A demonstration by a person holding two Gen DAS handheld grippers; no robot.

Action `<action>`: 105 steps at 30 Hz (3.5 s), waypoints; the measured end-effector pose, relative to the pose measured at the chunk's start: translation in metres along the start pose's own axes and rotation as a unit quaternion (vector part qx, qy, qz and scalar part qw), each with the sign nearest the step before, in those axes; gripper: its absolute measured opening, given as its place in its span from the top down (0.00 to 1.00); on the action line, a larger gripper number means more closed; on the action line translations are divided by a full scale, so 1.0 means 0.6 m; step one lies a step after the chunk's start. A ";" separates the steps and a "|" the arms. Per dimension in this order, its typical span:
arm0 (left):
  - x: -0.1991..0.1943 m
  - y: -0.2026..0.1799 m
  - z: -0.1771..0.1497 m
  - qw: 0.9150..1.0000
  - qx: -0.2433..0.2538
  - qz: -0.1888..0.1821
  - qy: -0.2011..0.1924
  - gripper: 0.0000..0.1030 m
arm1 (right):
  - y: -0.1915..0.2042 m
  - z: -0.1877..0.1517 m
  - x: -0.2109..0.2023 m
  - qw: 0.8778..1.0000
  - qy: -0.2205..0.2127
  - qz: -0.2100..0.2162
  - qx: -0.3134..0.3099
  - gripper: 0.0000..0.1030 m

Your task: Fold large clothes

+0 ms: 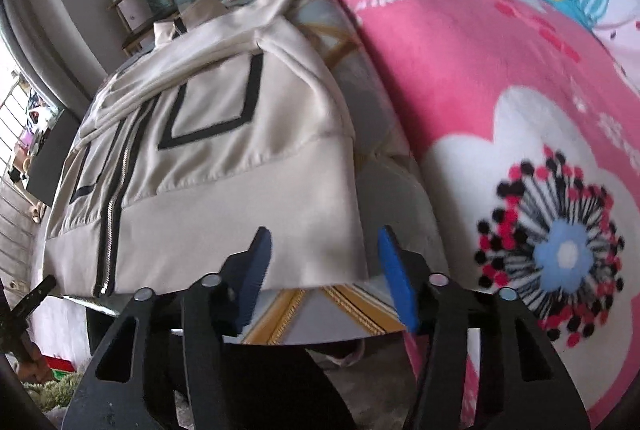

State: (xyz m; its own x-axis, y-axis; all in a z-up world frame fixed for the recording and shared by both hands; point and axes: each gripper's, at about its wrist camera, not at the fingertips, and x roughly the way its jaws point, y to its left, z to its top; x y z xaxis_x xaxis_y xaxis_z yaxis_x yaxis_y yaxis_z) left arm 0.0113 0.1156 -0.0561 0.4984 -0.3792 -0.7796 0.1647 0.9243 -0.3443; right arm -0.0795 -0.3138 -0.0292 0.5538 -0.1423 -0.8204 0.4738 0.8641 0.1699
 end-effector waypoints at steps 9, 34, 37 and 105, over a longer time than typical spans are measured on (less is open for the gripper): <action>-0.021 -0.015 -0.003 1.000 0.014 0.001 -0.023 0.89 | 0.005 -0.029 -0.011 0.999 0.000 -0.030 -0.020 0.94; -0.008 -0.029 0.280 0.993 -0.015 -0.045 -0.104 0.94 | 0.077 0.259 0.002 0.990 -0.128 0.046 -0.020 0.96; 0.030 -0.016 0.309 0.995 -0.029 -0.030 -0.094 0.94 | 0.085 0.302 0.054 0.991 -0.121 0.054 -0.018 0.96; -0.051 0.026 0.088 0.995 -0.073 0.063 -0.039 0.75 | -0.008 0.105 0.022 0.999 -0.030 0.036 0.005 0.80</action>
State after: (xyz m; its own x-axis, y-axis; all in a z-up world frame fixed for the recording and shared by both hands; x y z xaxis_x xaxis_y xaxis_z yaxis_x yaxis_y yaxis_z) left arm 0.0435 0.1440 -0.0100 0.5724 -0.2517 -0.7804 -0.0252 0.9459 -0.3235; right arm -0.0315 -0.3501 -0.0066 0.6264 -0.1093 -0.7718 0.4384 0.8681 0.2328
